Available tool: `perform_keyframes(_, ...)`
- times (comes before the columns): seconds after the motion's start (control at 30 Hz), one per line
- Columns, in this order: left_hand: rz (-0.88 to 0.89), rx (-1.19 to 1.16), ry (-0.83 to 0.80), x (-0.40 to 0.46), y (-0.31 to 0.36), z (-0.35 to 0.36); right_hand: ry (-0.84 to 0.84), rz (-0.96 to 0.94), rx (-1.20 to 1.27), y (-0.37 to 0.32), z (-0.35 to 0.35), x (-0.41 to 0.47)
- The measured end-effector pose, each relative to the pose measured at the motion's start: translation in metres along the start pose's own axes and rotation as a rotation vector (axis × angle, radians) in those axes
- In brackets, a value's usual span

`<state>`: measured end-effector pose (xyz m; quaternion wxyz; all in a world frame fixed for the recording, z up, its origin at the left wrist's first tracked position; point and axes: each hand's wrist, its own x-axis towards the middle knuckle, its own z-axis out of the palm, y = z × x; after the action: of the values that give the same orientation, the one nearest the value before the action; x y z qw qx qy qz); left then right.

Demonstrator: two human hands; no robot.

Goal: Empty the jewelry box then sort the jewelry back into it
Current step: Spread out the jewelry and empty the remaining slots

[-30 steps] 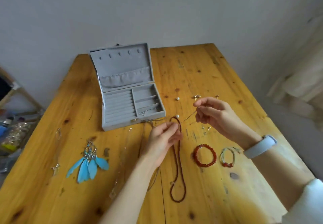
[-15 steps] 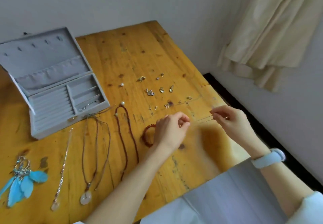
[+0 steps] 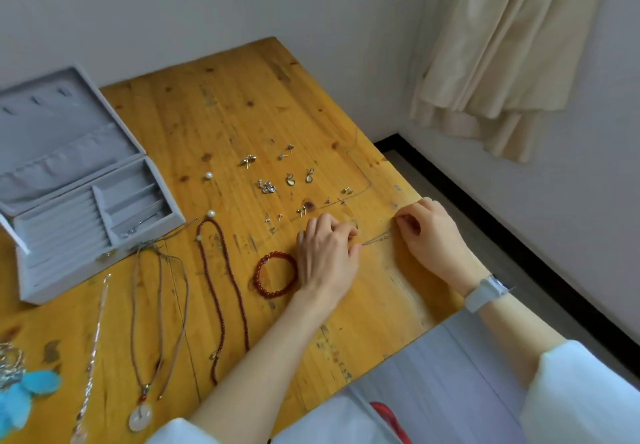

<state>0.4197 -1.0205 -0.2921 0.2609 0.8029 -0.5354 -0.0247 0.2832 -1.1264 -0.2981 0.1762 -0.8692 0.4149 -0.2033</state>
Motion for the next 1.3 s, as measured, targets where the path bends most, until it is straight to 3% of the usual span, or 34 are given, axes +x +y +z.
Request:
perform_keyframes(0.17, 0.005, -0.011, 0.113, 0.009, -0.016, -0.020, 0.057, -0.009, 0.040, -0.029, 0.003, 0.017)
perform_keyframes(0.33, -0.043, 0.000, 0.221, 0.018, -0.057, -0.067, -0.058, -0.183, 0.103, -0.091, 0.027, 0.039)
perform_keyframes(0.57, -0.326, 0.149, 0.323, -0.029, -0.173, -0.129, -0.230, -0.417, 0.184, -0.210, 0.071, 0.068)
perform_keyframes(0.7, -0.527, 0.283, 0.265, -0.063, -0.225, -0.149, -0.260, -0.494, 0.023, -0.267, 0.104, 0.090)
perform_keyframes(0.93, -0.470, 0.337, 0.141, -0.084, -0.248, -0.151, -0.288, -0.447, -0.446, -0.312, 0.132, 0.110)
perform_keyframes(1.3, -0.475, 0.339, 0.194, -0.085, -0.243, -0.147, -0.330, -0.422, -0.484, -0.313, 0.137, 0.115)
